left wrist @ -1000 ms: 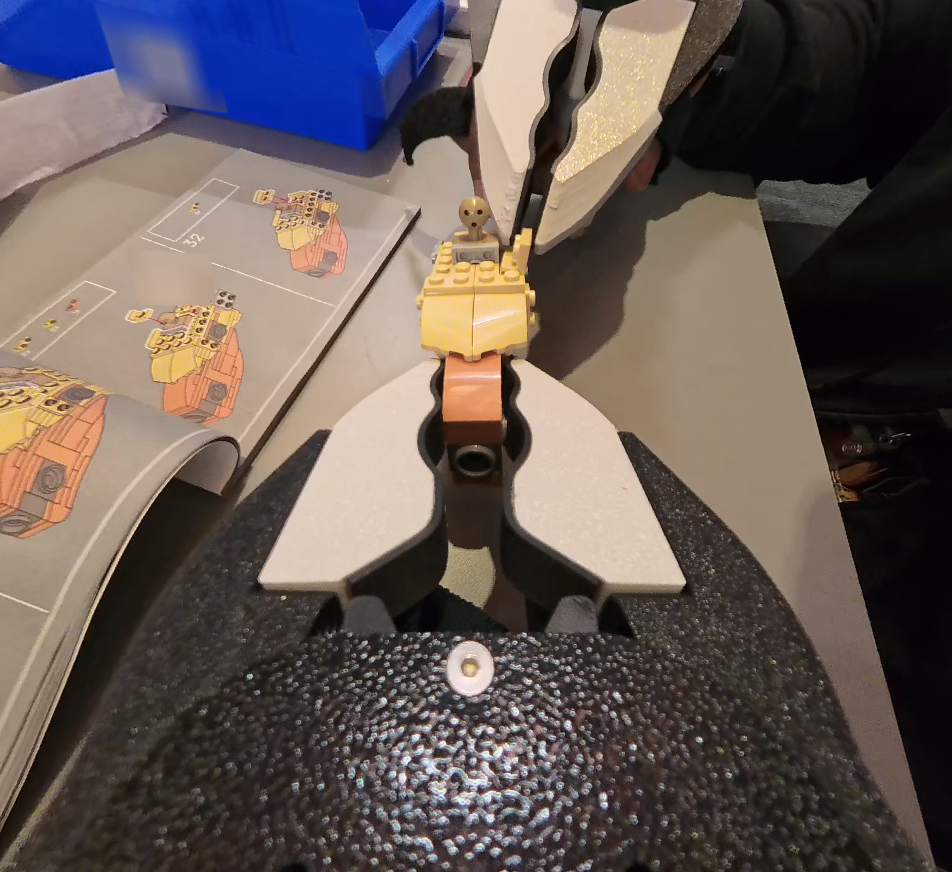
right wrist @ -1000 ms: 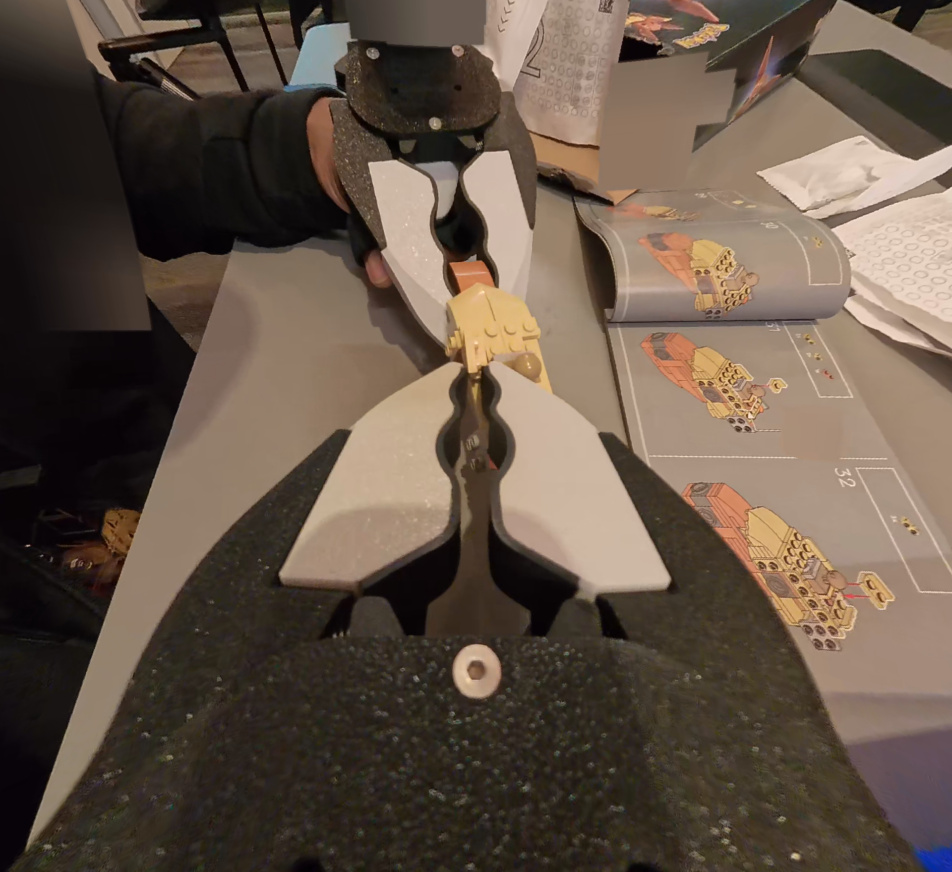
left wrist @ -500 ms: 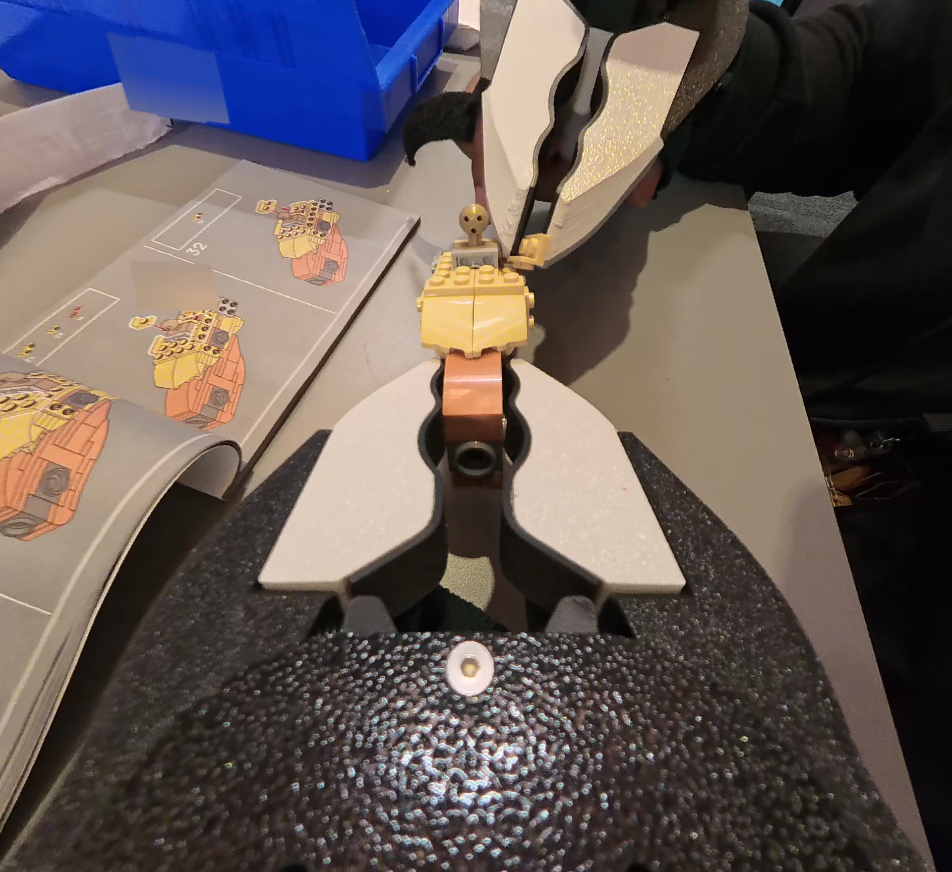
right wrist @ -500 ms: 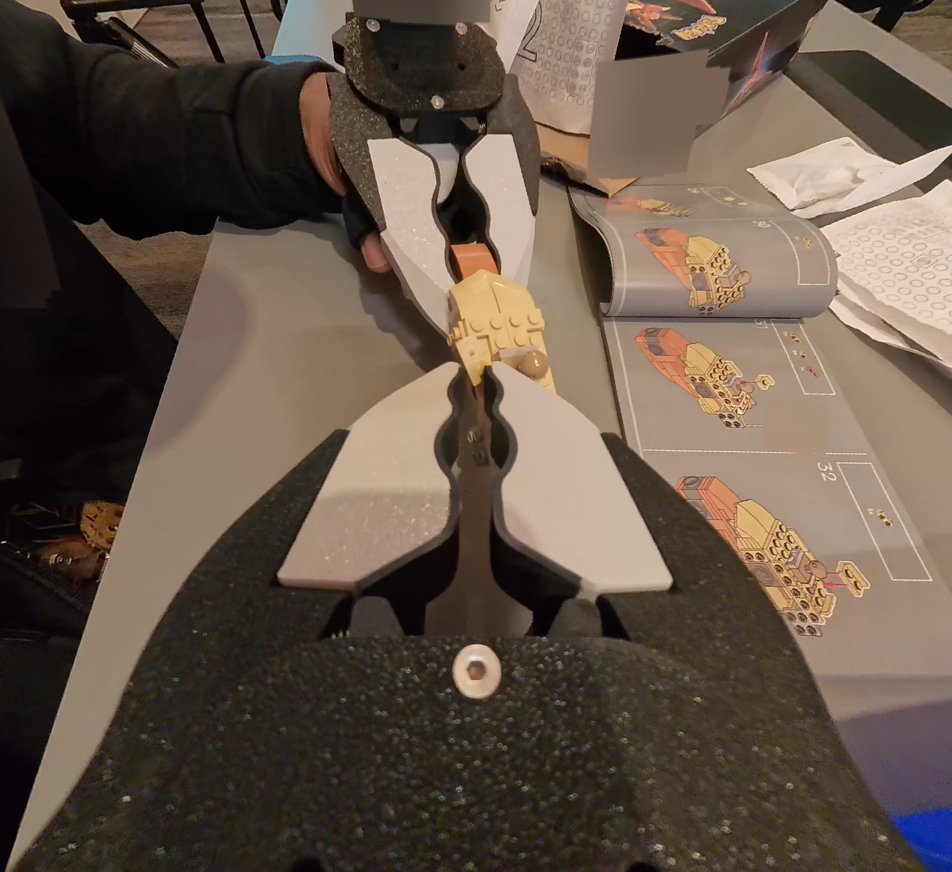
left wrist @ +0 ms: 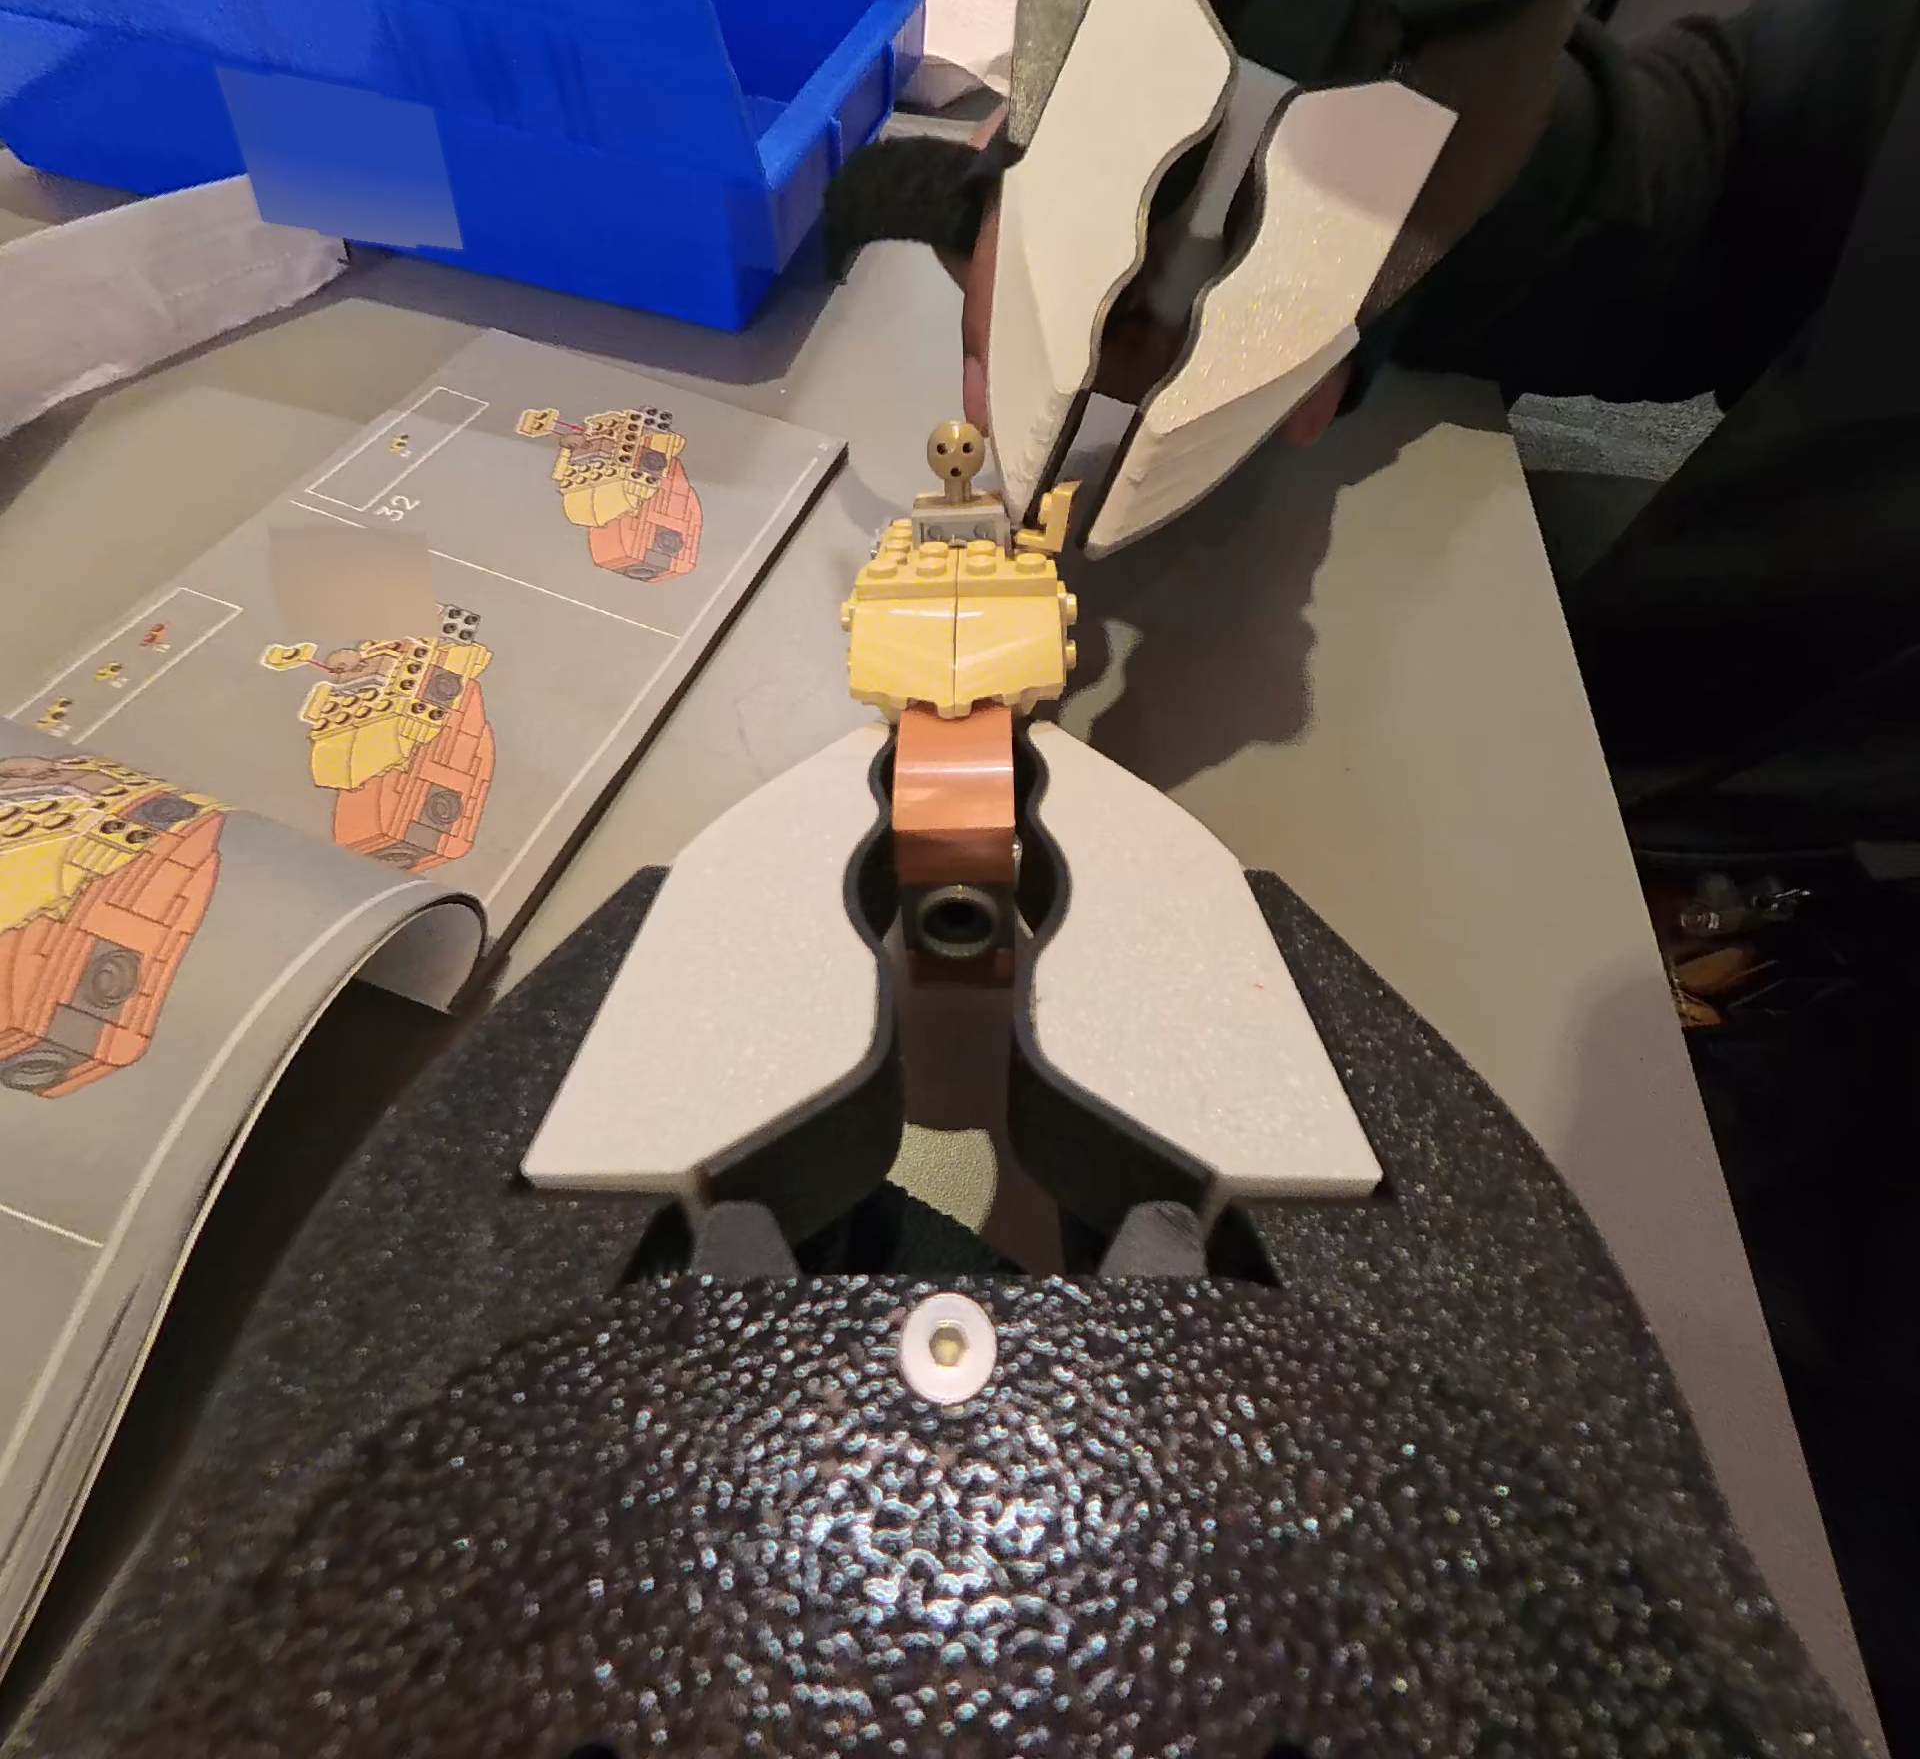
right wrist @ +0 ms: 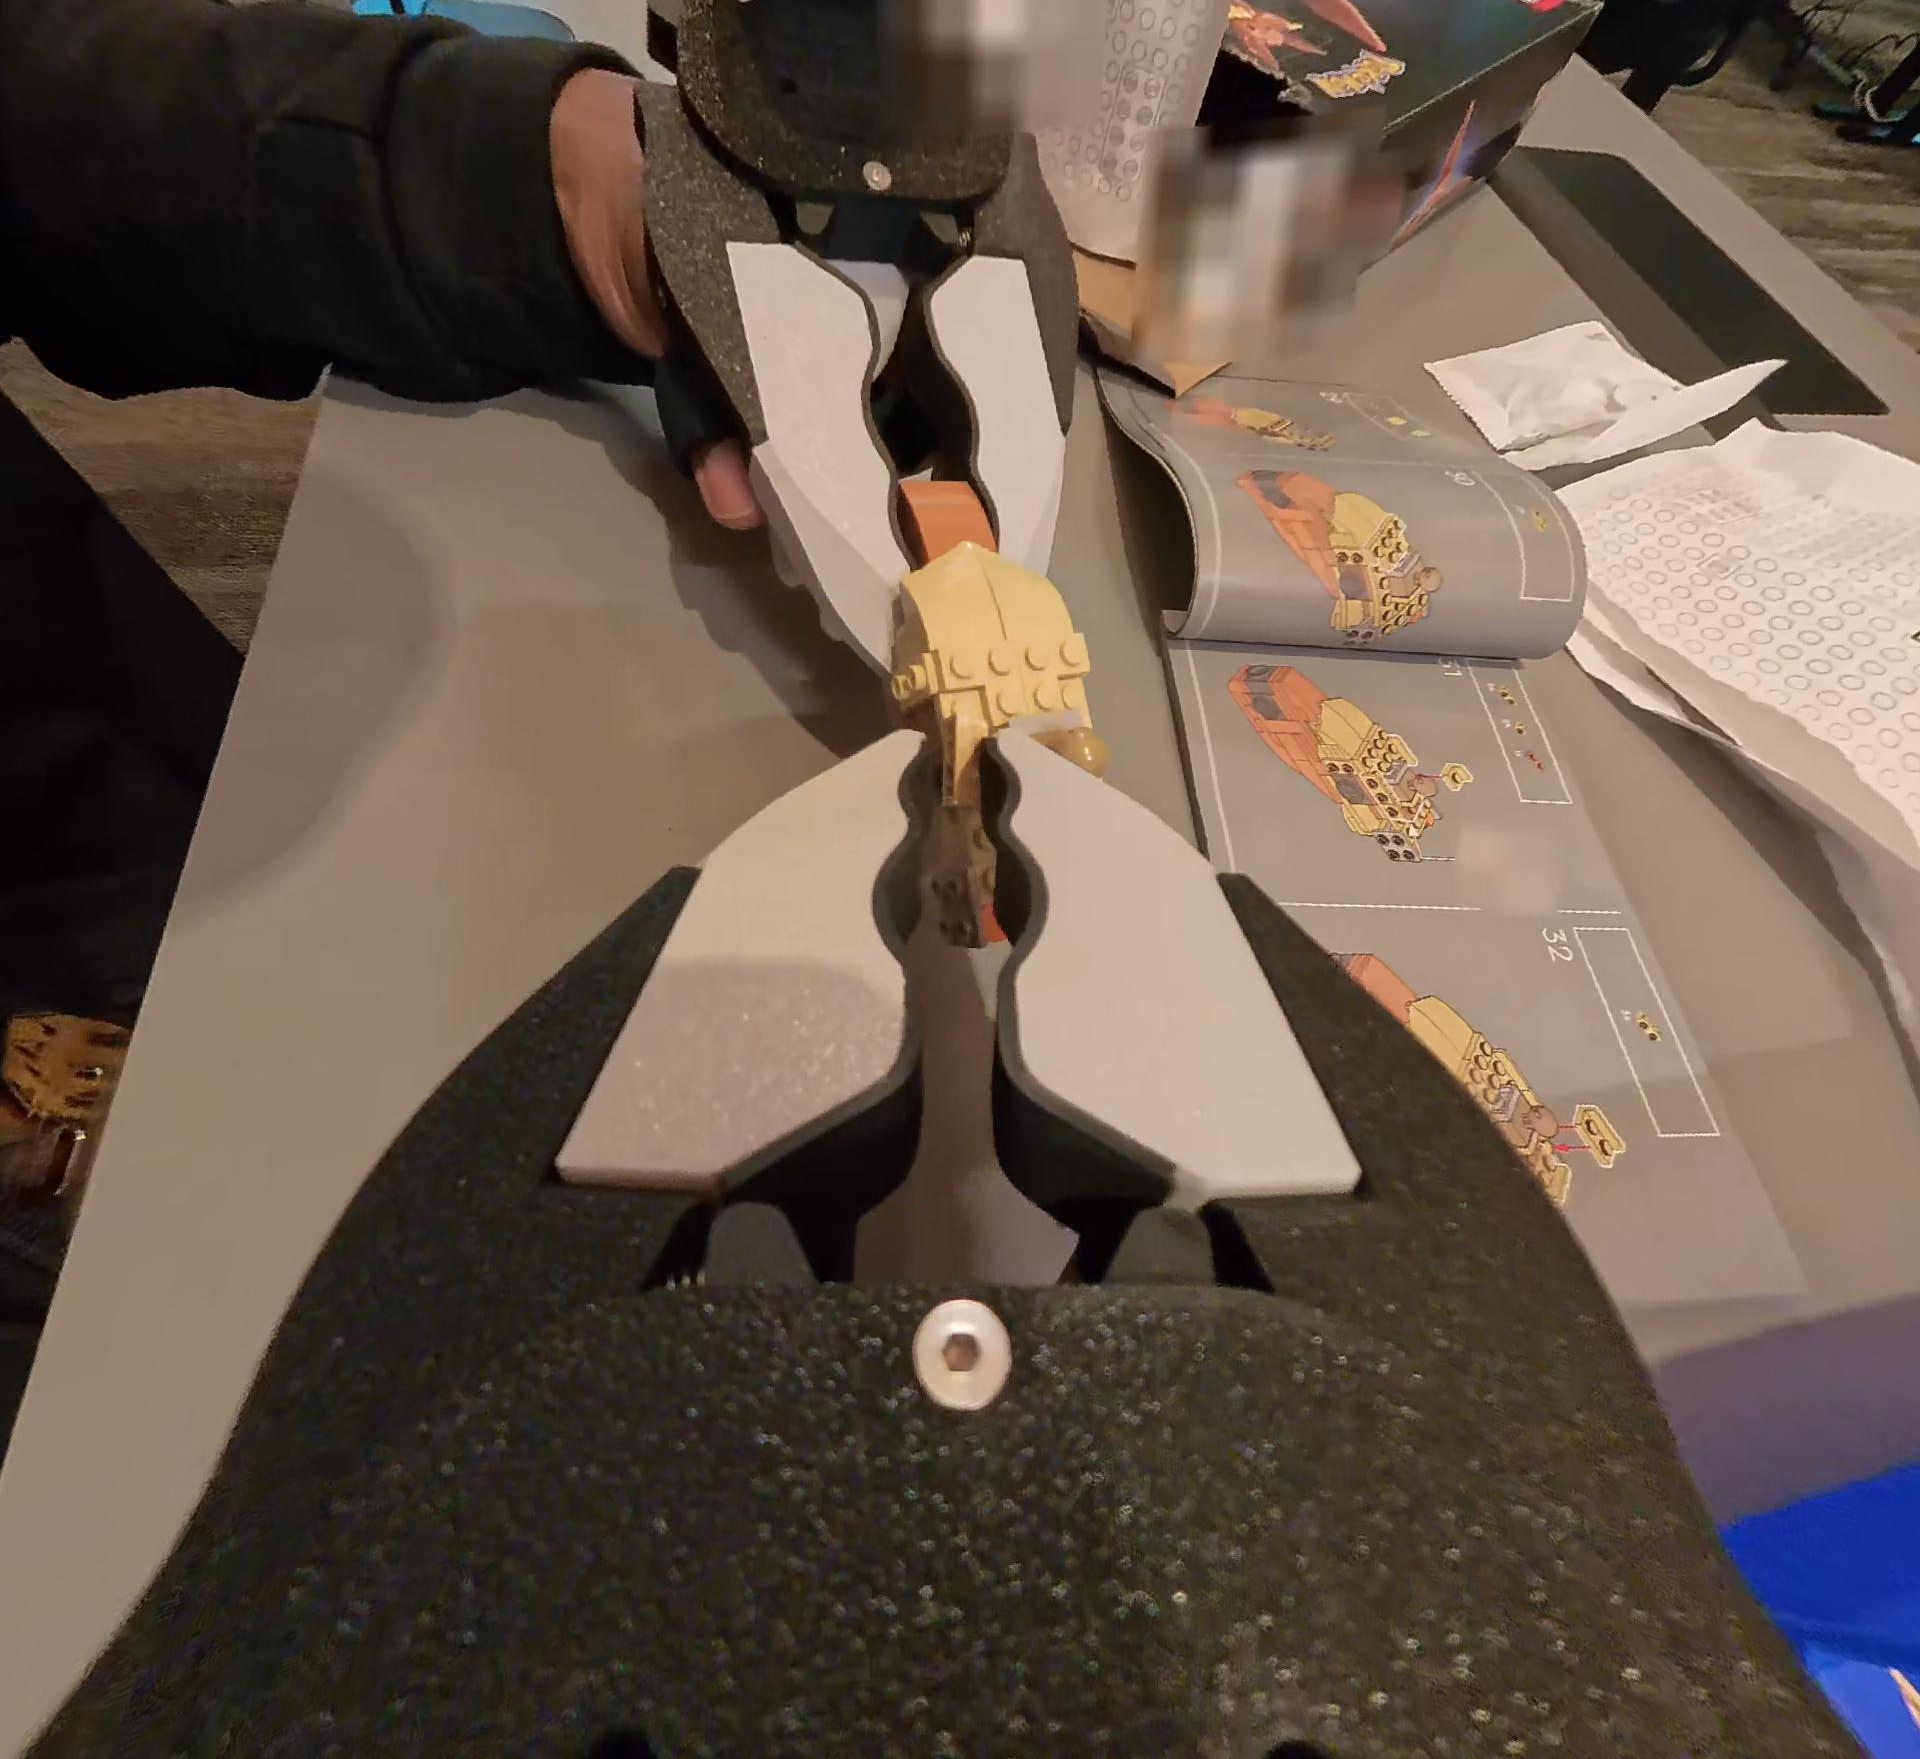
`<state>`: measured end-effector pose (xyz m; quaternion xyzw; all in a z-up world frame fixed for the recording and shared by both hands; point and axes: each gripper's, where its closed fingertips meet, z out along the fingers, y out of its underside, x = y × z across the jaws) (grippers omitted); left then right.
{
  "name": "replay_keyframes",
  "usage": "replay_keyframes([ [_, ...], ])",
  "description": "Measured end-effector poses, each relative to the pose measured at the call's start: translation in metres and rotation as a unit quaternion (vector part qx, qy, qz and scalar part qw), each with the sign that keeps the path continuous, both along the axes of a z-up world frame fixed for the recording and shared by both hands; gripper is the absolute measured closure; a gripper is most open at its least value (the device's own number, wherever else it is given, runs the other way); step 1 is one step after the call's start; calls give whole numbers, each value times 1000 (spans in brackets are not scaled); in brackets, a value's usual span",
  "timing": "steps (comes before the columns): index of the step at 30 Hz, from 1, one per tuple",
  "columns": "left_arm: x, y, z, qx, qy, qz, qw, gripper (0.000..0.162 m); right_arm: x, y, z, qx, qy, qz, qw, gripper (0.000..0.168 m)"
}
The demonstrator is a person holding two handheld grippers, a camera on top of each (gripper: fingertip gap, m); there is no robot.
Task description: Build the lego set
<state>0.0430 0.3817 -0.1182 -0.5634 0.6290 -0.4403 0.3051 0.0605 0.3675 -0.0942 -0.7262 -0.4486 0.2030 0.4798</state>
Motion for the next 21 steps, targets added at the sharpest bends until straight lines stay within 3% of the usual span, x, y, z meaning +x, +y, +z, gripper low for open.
replay_keyframes([
  [21,1,-6,0,2,-1,-15,1000,143,-5,-1,3,78,-37,12,996,163],
])
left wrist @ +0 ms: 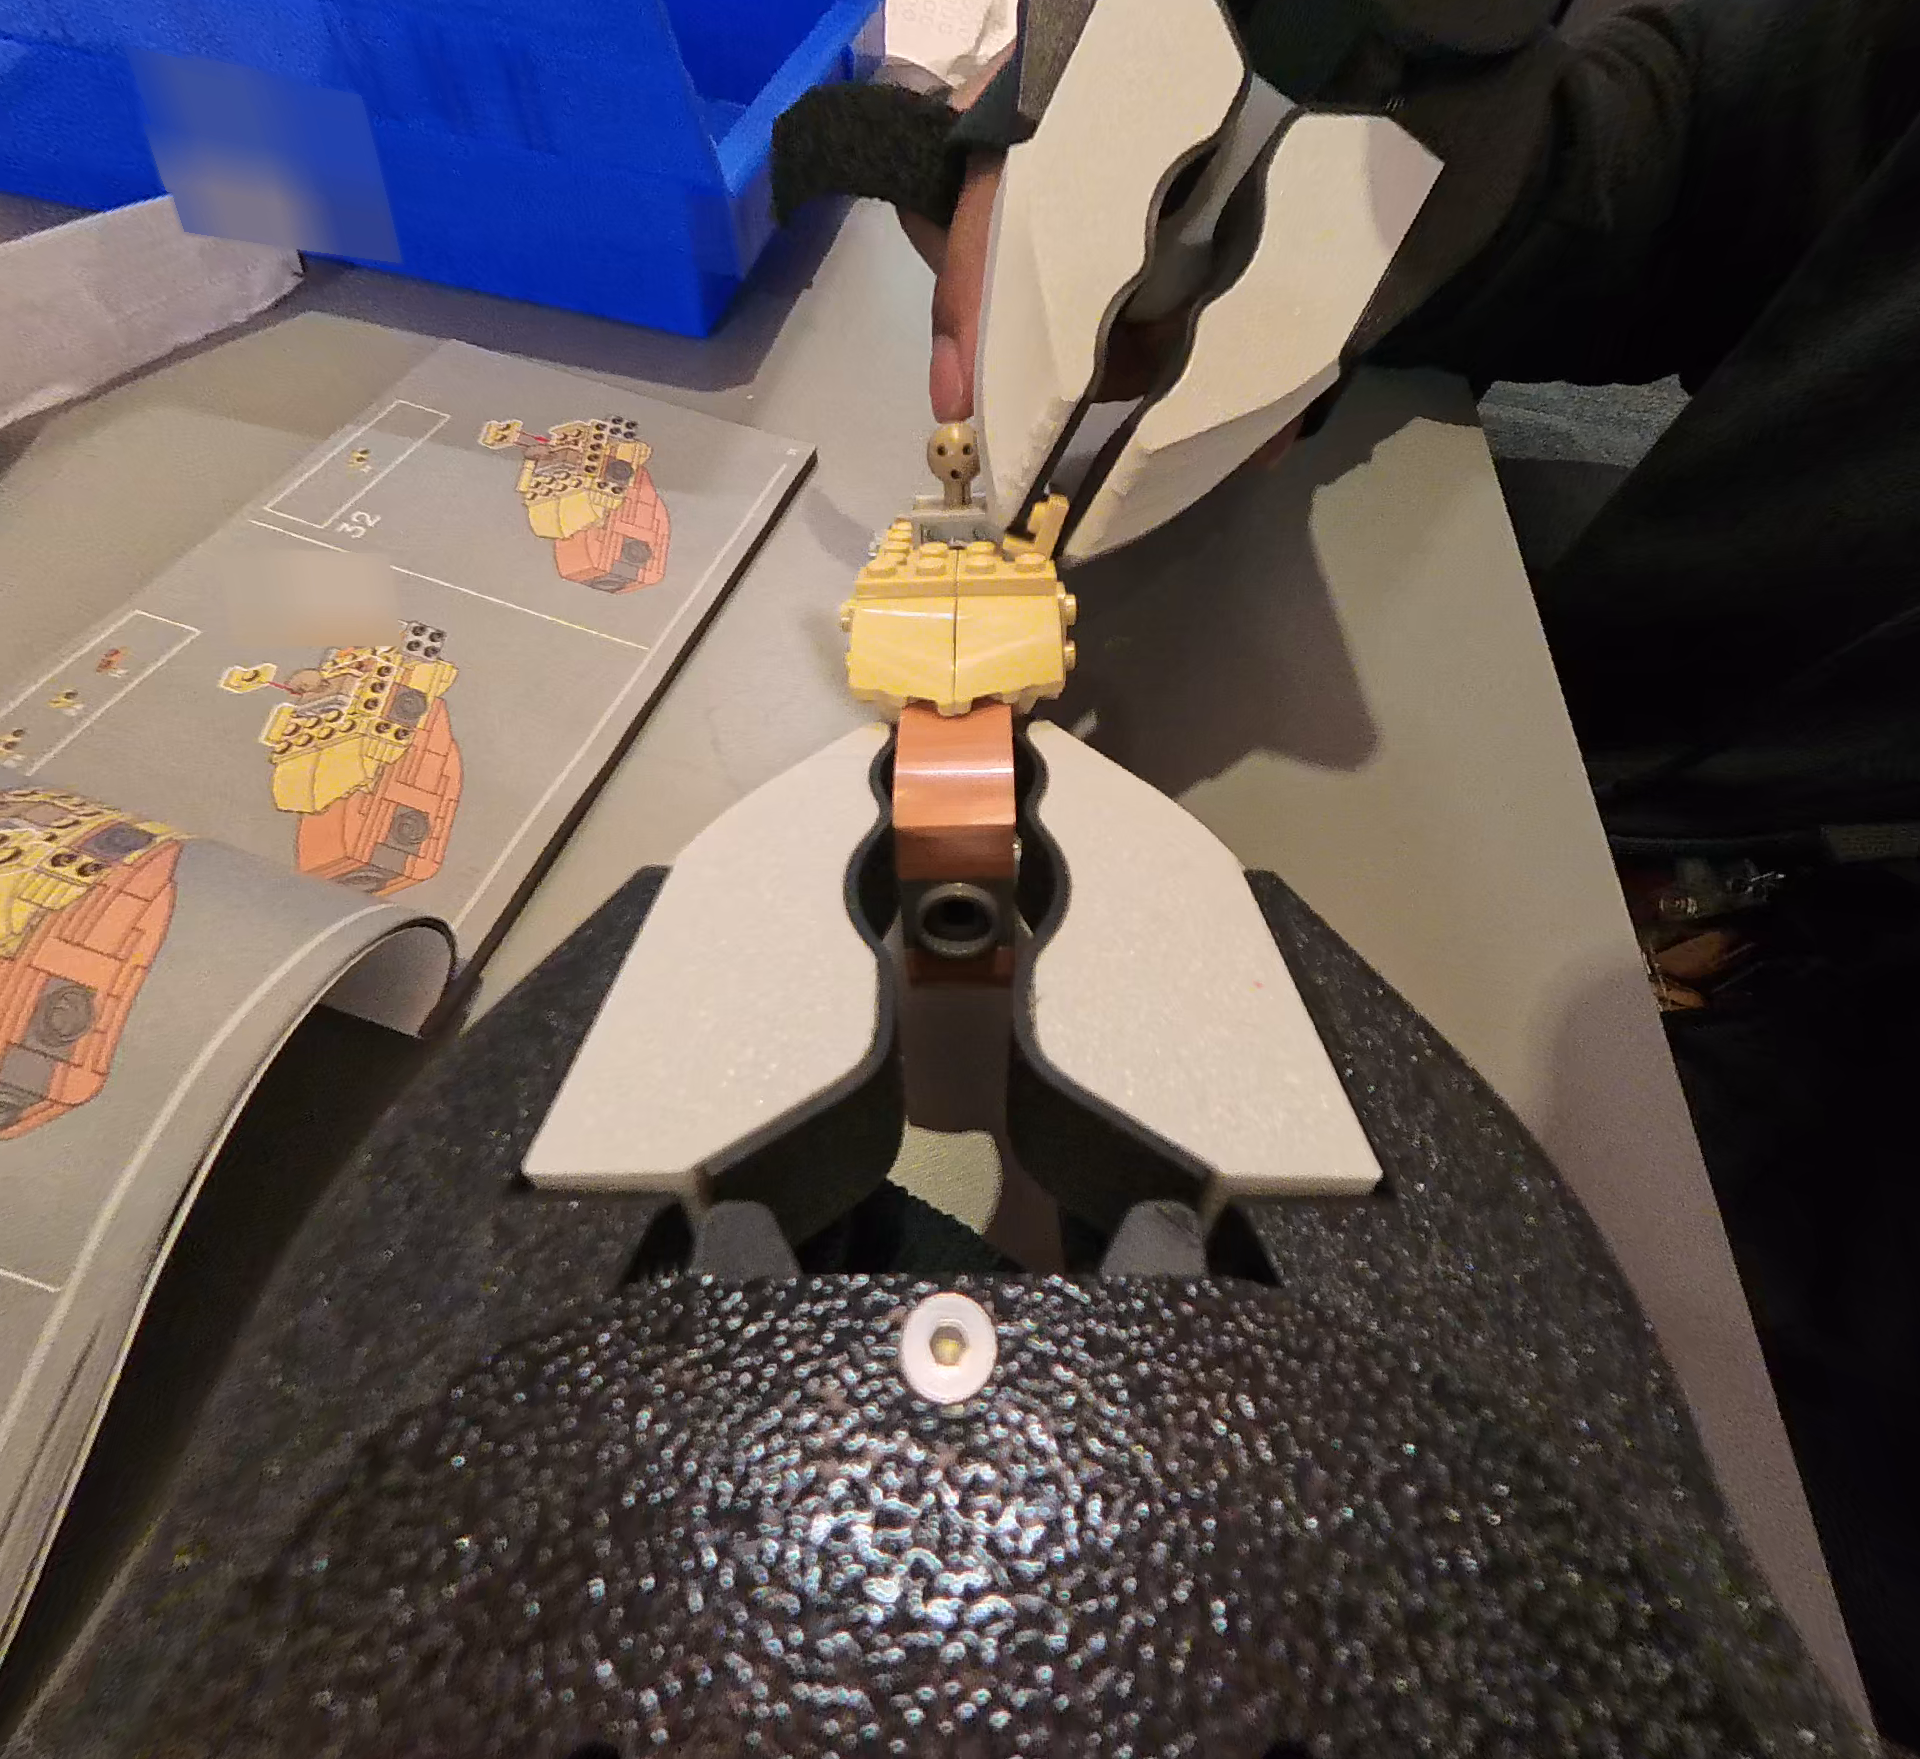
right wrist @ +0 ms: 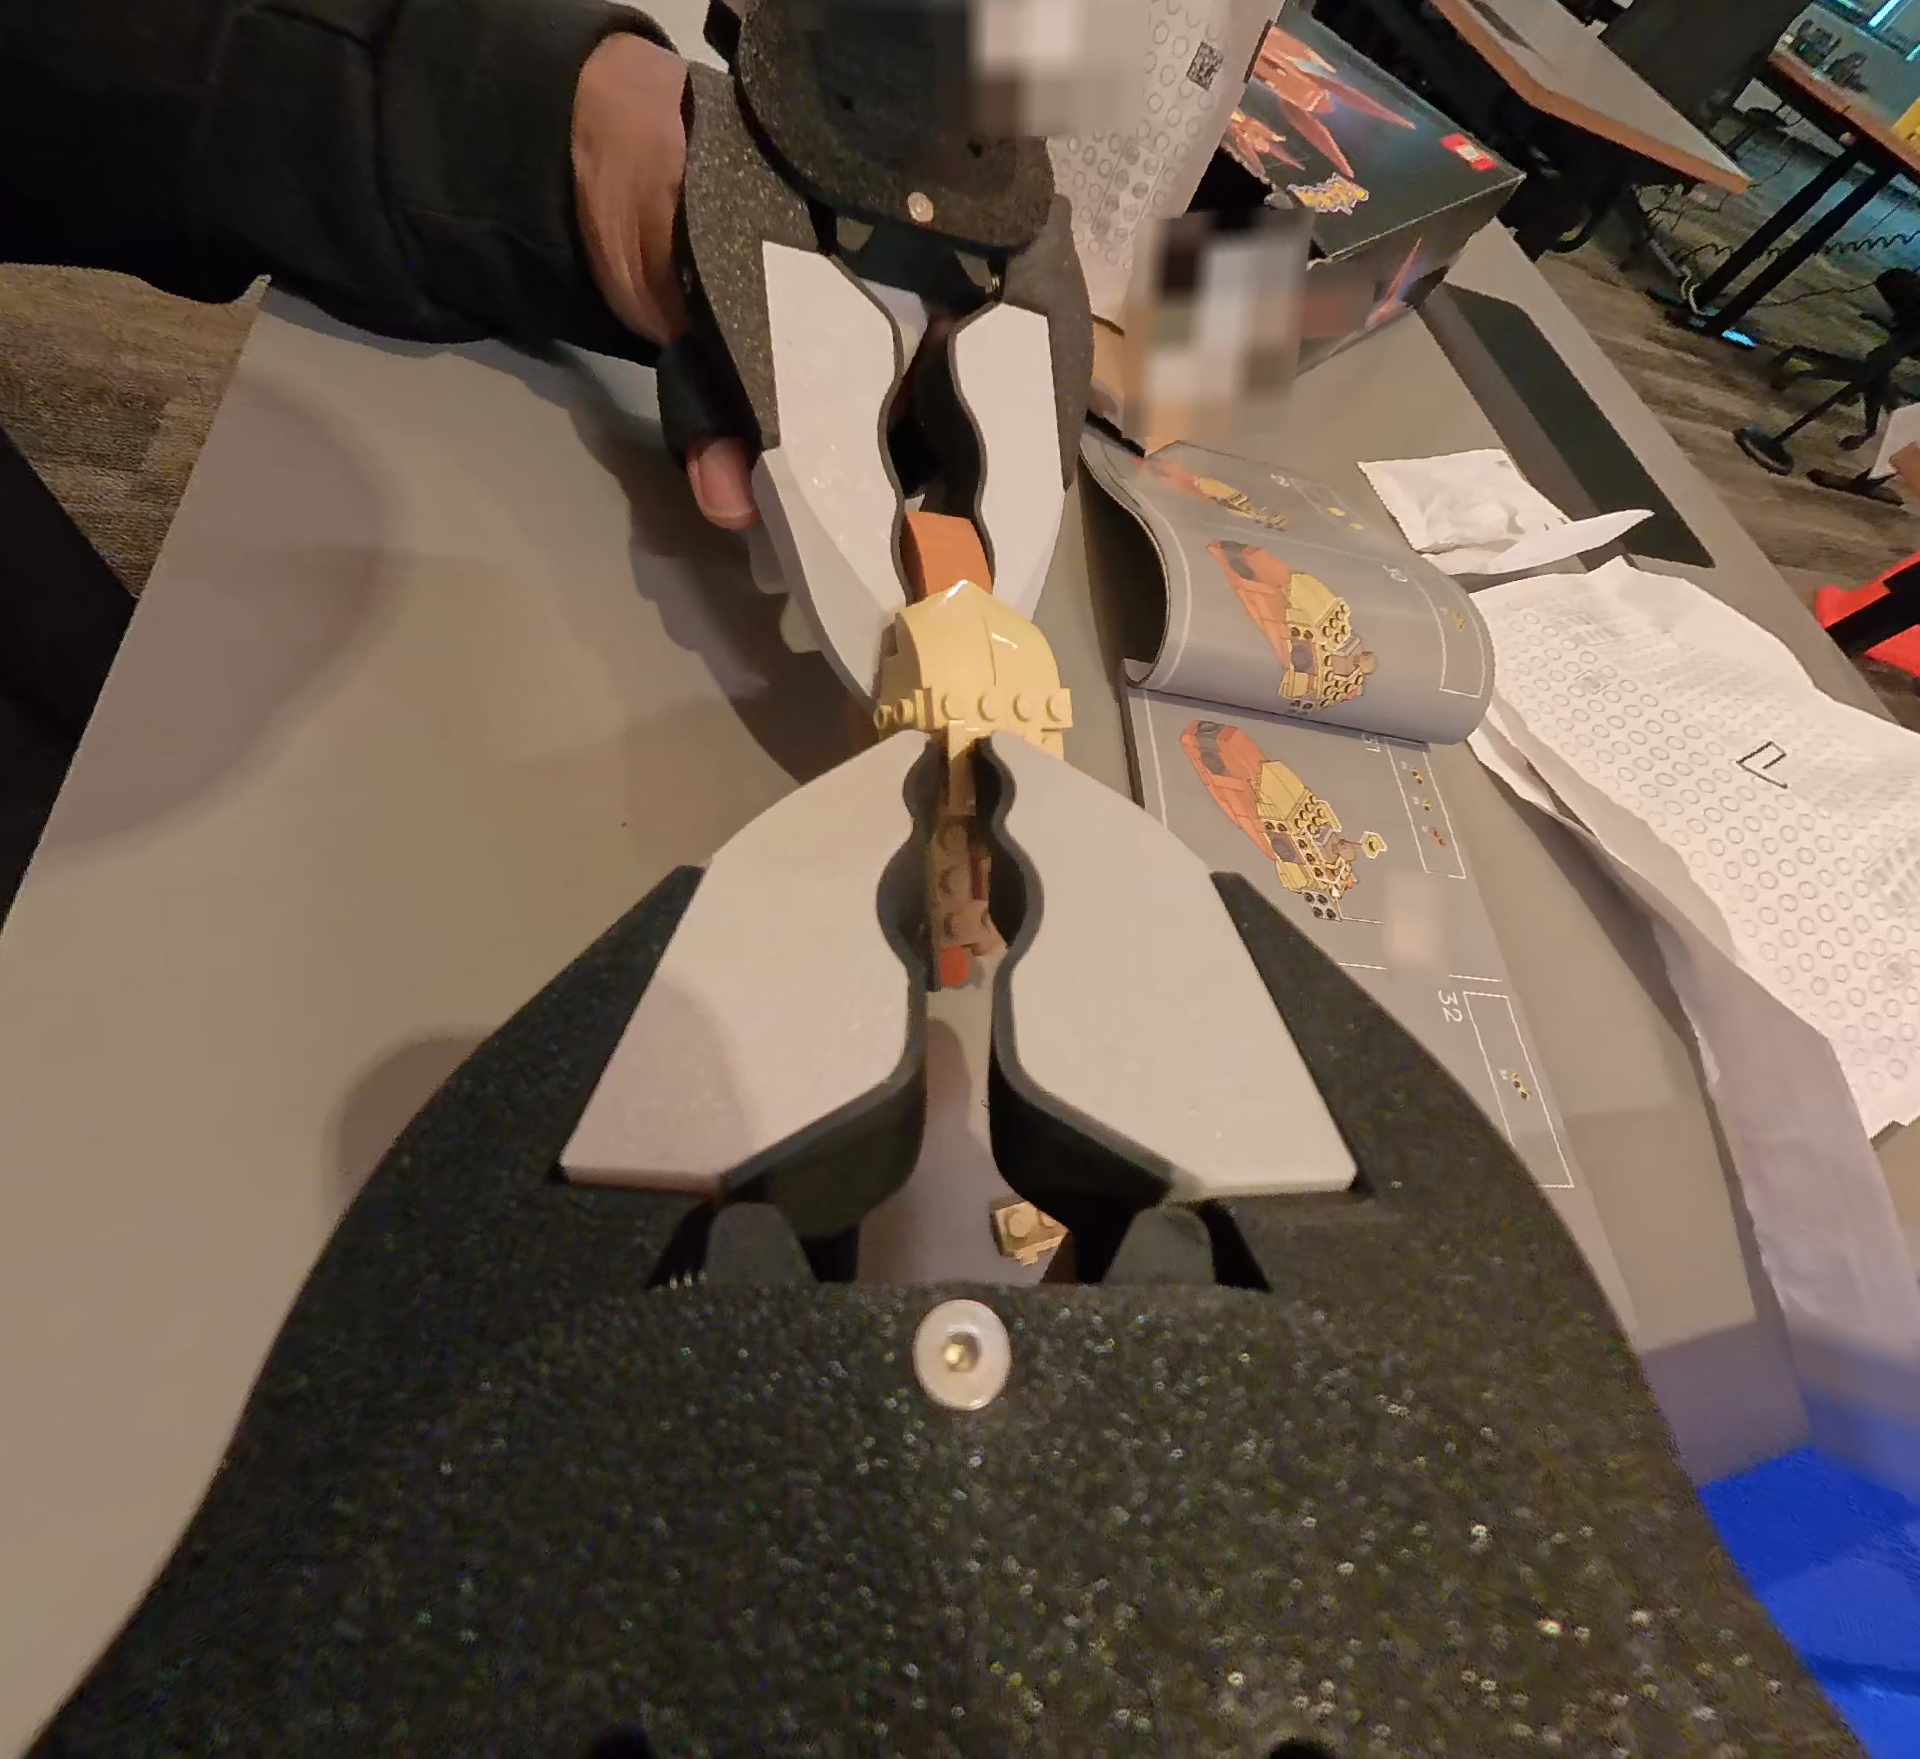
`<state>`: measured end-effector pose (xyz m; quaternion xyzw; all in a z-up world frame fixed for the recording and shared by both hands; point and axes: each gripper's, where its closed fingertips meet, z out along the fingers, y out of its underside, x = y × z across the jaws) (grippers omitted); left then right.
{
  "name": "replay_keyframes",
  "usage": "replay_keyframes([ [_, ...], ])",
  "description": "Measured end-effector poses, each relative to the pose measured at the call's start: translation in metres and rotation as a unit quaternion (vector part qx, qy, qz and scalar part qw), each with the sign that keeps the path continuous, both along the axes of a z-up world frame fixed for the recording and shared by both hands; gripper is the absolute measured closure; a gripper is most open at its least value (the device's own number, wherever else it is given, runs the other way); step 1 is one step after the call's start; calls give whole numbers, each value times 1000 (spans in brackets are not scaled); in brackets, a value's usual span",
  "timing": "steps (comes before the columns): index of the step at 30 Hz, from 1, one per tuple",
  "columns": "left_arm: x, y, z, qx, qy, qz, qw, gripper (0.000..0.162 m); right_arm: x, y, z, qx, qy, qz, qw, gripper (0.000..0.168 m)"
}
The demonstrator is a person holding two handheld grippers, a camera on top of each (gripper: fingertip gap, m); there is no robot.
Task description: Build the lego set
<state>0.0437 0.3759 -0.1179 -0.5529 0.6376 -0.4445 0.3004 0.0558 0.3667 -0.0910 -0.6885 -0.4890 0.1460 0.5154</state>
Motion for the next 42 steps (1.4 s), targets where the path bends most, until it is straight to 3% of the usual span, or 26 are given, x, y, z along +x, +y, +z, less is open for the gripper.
replay_keyframes([
  [19,0,-4,5,-10,-16,-11,1000,144,-2,-2,3,16,10,12,1000,159],
  [32,-1,-9,21,-42,-61,-29,997,144,-4,-12,22,5,79,48,996,167],
  [42,-4,5,1,7,-1,15,1000,144,38,1,26,7,75,-25,997,164],
])
